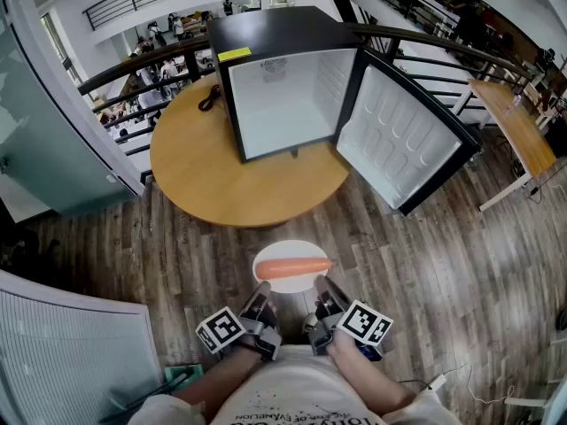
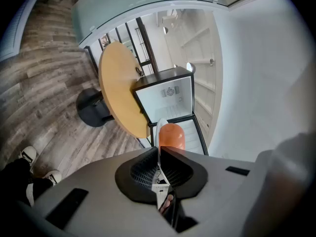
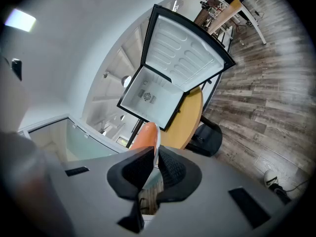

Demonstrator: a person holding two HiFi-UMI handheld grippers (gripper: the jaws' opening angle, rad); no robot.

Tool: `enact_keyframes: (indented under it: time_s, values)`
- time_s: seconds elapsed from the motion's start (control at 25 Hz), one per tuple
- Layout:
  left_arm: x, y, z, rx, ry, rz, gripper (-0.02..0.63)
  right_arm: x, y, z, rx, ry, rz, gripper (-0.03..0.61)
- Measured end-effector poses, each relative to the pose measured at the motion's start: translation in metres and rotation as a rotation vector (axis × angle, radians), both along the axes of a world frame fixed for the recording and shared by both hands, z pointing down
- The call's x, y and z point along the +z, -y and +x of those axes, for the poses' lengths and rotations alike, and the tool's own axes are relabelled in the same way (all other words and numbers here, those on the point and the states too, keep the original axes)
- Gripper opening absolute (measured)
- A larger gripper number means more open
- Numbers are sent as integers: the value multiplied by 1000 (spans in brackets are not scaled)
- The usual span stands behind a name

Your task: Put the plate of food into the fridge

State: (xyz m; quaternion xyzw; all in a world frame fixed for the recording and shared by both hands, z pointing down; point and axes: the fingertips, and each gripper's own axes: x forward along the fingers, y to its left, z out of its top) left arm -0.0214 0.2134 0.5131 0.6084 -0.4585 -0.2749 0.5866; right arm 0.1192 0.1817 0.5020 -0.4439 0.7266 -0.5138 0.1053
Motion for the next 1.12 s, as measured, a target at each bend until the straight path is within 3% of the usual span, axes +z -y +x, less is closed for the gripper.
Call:
enact_keyframes:
  time_s: [0.56, 0.68, 0.8, 1.12]
  values:
    - [0, -1, -1, -9, 3, -7, 34, 3, 0, -1, -11, 19, -18, 46]
    - [0, 3, -10, 9, 34, 6, 34, 2, 2, -8, -4, 15, -18, 46]
    - [4, -3, -10, 11, -5, -12, 34, 5, -3, -10, 5, 16, -22, 46]
    - [0, -5, -29, 66, -1, -10, 34, 1, -10, -28, 47, 27, -10, 46]
